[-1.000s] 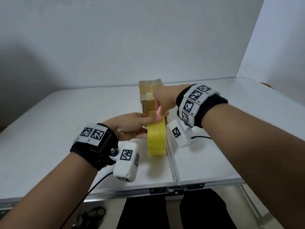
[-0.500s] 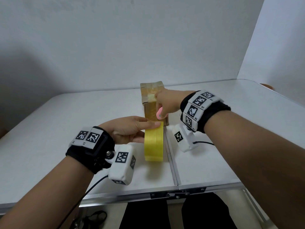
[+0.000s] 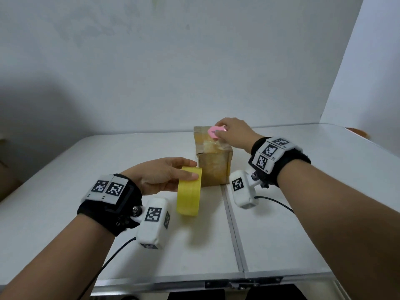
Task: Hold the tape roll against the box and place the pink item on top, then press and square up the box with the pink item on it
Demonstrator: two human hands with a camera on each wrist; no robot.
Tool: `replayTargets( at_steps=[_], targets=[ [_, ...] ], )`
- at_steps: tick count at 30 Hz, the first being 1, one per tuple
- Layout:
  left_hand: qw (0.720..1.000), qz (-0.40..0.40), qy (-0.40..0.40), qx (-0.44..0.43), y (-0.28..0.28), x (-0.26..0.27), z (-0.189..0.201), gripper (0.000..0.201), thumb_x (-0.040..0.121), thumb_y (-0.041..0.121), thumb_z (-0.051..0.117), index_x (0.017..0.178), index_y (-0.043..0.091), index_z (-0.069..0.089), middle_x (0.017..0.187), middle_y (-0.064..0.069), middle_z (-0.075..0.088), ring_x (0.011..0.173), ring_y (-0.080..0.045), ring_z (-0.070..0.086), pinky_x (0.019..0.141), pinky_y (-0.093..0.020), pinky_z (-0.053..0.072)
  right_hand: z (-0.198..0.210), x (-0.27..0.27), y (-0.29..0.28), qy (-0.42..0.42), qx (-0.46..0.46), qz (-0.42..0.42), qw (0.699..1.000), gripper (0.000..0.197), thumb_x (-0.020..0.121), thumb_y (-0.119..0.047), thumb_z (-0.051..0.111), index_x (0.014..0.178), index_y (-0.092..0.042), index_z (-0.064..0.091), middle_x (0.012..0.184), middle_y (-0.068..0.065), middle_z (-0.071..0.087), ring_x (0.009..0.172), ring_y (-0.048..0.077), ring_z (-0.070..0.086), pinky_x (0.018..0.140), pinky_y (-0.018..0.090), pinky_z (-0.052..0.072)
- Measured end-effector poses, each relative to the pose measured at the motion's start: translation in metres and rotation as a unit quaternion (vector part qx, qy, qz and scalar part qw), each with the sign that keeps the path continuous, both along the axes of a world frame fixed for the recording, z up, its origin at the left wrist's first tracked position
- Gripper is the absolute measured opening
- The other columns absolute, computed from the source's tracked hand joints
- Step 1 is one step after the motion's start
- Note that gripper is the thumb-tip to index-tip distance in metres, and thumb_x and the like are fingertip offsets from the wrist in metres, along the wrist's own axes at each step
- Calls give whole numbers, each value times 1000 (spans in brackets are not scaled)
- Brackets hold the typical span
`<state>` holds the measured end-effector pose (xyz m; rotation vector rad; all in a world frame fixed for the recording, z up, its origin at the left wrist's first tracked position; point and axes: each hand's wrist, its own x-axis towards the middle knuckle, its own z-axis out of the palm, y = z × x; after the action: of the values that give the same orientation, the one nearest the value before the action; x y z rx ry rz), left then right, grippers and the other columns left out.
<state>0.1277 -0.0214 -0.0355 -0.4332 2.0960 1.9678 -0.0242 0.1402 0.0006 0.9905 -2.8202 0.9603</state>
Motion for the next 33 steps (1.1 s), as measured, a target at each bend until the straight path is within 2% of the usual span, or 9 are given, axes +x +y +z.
replayTargets(
  at_steps=[7,9,13,15,20,23,27,30,33],
  targets=[
    [995,88,53,-10,-25,-2,-4,53,80,-3,71,128,14,58,116,-5,68,95,-18,70,83,-28,58,-13,-17,-16,-76,-73,-32,994,34,92,-18,55,121,-5,66,107,12,69,88,19,59,88,37,53],
    [991,111,69,-24,-27,-5,-5,56,79,-3,72,130,16,57,125,-7,62,104,-23,68,83,-29,58,-14,-18,-20,-90,-78,-42,992,35,91,-22,58,119,-5,69,104,9,68,95,21,61,93,37,51],
    [980,162,103,-58,-29,-14,-9,61,77,-3,74,130,20,57,129,-1,52,106,-24,64,84,-32,55,-17,-18,-22,-108,-67,-41,991,39,90,-31,60,119,-6,71,124,12,68,118,25,60,96,31,47],
    [973,181,119,-84,-29,-19,-13,59,77,-3,73,128,24,58,135,-2,45,113,-28,60,89,-37,55,-21,-17,-20,-108,-74,-42,991,47,90,-36,59,119,1,67,126,20,65,119,32,60,99,38,47],
    [952,235,159,-115,-20,-32,-19,40,84,21,68,121,33,59,140,-6,40,115,-27,57,95,-41,51,-31,-12,-11,-70,-86,-20,994,59,81,-58,47,117,-17,69,130,6,61,122,25,54,105,45,43],
    [944,236,156,-169,-5,-38,-15,40,83,43,68,121,36,58,137,-3,35,113,-19,51,88,-35,48,-39,-2,5,-99,-110,7,989,79,73,-75,44,134,-26,55,147,1,44,138,19,40,115,43,32],
    [932,198,135,-272,10,-44,-11,57,76,63,65,122,30,57,134,-5,36,101,-19,55,64,-26,44,-55,0,26,-140,-78,8,987,102,75,-68,60,155,-21,16,162,1,17,145,19,31,117,43,31],
    [926,176,119,-311,14,-47,-9,66,75,67,63,126,26,53,132,-4,32,86,-10,55,73,-31,46,-64,-2,29,-166,-42,8,985,127,59,-75,65,156,-17,6,161,3,24,139,23,42,112,43,39],
    [921,151,114,-339,19,-50,-7,66,75,67,62,126,26,52,132,-5,32,90,-15,56,82,-36,50,-69,-1,24,-174,-44,27,983,111,60,-73,69,150,-24,25,143,-4,49,124,18,54,100,33,48]
  ],
)
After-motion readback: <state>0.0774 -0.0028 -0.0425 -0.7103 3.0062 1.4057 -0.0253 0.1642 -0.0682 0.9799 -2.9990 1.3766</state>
